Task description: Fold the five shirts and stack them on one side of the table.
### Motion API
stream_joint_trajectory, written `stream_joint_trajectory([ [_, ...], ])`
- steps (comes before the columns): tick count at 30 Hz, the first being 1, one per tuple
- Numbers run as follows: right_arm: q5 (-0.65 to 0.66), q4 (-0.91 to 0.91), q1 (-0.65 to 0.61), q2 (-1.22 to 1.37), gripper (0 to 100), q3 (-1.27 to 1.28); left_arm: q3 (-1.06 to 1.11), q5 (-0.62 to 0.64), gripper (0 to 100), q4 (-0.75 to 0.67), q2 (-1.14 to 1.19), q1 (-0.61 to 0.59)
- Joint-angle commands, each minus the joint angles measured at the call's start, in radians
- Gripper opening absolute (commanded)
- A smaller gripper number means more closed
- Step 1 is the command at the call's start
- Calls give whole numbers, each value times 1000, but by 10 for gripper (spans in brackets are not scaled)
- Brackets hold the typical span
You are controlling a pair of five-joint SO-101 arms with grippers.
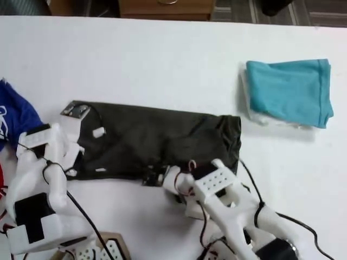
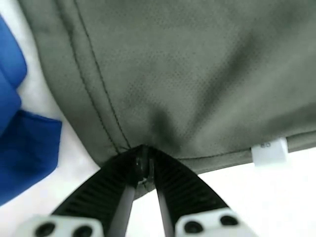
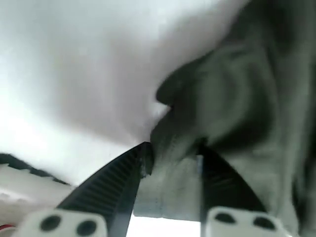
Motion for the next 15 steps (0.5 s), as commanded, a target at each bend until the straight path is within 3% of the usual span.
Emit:
stream_joint_trajectory([
  [1, 11, -27, 44, 50, 11, -18, -4, -8, 26, -54, 11, -9],
  [15, 11, 280, 61, -277, 18, -235, -2, -8, 26, -54, 11, -9],
])
